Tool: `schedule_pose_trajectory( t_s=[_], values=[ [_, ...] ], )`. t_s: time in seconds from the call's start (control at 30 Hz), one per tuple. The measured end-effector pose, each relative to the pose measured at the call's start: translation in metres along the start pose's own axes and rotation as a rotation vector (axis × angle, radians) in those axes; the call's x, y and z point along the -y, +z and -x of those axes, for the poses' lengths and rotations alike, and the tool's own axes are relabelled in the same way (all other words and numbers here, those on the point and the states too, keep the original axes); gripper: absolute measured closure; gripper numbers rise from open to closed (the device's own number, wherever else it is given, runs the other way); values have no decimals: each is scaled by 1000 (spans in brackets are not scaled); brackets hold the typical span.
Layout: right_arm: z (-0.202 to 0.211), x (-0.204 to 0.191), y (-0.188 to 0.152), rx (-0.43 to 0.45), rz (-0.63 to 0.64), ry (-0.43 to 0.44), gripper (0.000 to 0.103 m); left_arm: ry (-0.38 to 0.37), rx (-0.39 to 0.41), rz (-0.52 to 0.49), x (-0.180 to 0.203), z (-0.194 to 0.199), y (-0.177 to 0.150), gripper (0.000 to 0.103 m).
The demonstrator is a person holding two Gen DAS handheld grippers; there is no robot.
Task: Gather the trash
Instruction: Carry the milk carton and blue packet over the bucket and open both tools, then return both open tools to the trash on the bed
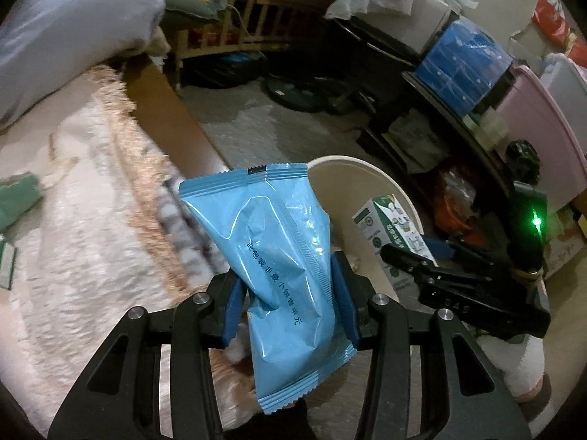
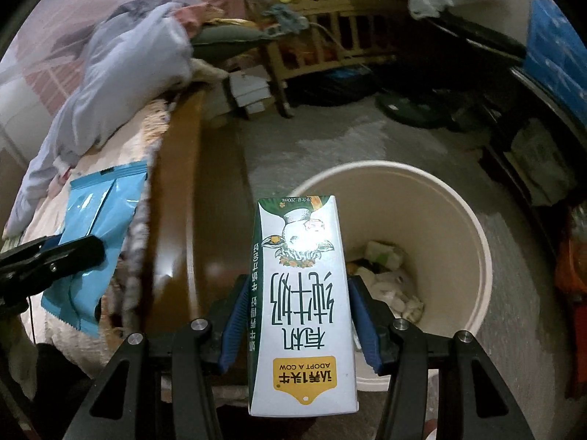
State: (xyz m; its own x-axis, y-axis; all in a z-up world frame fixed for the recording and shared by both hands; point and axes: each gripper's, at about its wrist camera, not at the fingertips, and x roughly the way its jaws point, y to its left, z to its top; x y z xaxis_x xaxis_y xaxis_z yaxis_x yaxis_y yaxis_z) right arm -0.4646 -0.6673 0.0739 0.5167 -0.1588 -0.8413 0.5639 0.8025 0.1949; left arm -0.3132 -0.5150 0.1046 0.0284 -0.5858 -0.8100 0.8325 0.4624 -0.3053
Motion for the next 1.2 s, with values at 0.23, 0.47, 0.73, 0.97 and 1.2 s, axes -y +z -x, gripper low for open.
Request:
schedule_pose_trajectory(
  t_s=[0.23, 0.47, 0.73, 0.97, 1.2],
  values=[
    [-11, 26, -4, -20, -53, -13, 52, -63, -24, -9, 18, -23, 12, 59],
    [-16, 54, 6, 2, -129, -57, 52, -154, -37, 0, 34, -46, 27, 50],
    [-15, 63, 2, -12, -176, -100, 33, -122, -40, -14, 20, -28, 19, 46],
    [-23, 32, -7, -42, -124, -58, 33, 44, 23, -22, -23, 23, -2, 46],
    [-16, -37, 7, -16, -14, 17, 33, 173, 75, 89, -95, 74, -31, 46]
  ],
)
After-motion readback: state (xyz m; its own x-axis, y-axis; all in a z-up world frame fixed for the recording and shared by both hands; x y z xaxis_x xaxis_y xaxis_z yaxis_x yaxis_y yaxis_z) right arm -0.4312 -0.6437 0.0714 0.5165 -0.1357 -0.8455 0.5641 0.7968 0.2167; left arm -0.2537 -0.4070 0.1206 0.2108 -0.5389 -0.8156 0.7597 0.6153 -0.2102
